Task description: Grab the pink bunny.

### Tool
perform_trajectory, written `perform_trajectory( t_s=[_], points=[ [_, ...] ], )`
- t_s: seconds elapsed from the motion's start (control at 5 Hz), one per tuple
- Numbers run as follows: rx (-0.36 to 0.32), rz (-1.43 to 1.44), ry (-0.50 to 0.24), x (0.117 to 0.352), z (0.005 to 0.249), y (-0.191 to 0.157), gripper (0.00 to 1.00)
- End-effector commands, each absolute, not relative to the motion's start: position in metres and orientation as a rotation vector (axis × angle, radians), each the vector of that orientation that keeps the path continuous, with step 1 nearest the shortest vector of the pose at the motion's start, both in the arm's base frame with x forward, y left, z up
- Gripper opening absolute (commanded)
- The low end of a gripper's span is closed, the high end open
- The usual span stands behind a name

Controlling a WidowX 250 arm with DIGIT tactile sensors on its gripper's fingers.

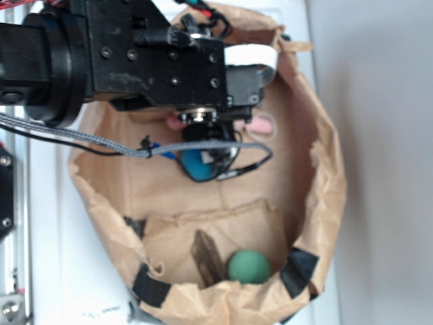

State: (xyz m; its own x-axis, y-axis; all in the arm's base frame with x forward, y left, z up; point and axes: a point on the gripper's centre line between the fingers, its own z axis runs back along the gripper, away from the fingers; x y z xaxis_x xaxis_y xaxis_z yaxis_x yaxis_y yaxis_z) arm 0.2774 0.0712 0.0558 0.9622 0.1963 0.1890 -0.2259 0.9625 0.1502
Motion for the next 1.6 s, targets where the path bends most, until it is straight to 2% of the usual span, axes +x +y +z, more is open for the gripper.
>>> perform_trajectory(
  t_s=[0.0,0.2,0.4,0.6,0.8,1.0,1.2,1.4],
  points=[
    [0.245,0.279,-0.236,0.306,0.030,0.082,1.00],
    [0.261,0.288,-0.239,0.304,0.025,0.081,0.79],
    [0.280,0.331,-0.215,0.307,0.025,0.079,0.00],
    [0.280,0.342,-0.190,0.311,0.029,0.075,0.00],
    [0.233,0.338,-0.174,0.311,0.048,0.076,0.00],
    [0.172,0.327,-0.157,0.306,0.074,0.076,0.00],
    [0.071,0.290,-0.106,0.294,0.117,0.075,0.00],
    [-0.002,0.244,-0.078,0.279,0.154,0.076,0.00]
  ],
)
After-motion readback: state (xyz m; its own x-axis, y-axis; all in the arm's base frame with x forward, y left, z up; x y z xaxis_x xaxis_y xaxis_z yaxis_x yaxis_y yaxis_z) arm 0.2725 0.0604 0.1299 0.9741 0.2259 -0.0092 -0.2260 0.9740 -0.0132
